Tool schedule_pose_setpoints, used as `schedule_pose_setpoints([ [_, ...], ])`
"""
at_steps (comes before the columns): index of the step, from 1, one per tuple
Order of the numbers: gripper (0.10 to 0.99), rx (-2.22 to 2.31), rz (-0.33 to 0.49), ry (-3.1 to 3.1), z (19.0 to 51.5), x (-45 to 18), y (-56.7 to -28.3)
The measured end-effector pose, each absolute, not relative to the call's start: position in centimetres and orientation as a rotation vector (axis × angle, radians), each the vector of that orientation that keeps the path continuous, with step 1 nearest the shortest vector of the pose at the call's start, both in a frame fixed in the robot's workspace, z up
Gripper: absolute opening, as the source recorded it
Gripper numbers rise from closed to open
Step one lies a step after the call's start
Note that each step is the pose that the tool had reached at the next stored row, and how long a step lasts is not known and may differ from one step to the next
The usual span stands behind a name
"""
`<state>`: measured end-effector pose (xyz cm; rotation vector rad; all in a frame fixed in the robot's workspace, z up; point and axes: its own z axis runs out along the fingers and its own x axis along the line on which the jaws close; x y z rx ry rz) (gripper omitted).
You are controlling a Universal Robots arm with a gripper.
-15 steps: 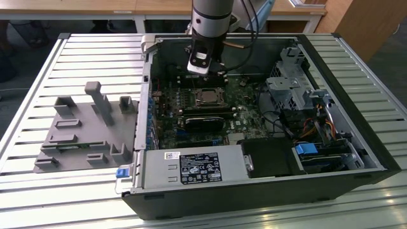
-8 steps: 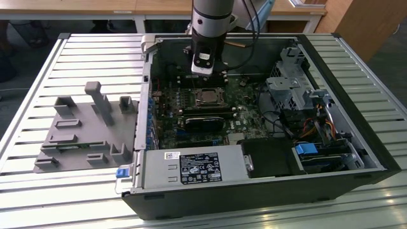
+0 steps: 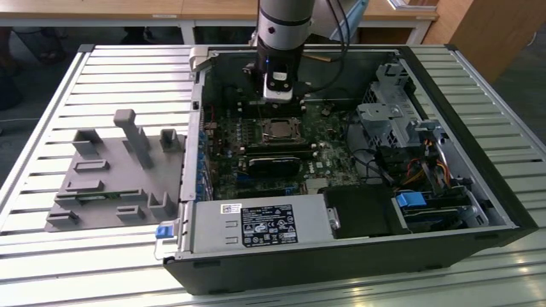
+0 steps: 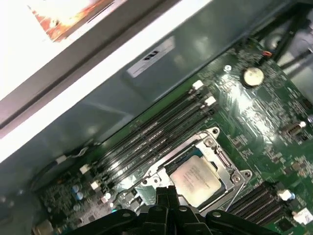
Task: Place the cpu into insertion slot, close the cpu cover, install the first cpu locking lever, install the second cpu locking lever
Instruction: 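Install the first cpu locking lever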
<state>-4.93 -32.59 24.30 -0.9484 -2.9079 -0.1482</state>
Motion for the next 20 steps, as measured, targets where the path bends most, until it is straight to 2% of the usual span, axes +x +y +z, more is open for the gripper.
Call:
schedule_pose_setpoints([
  [20,0.106,-0.582,-0.140,-3.007,24.29,-4.97,-32.59],
])
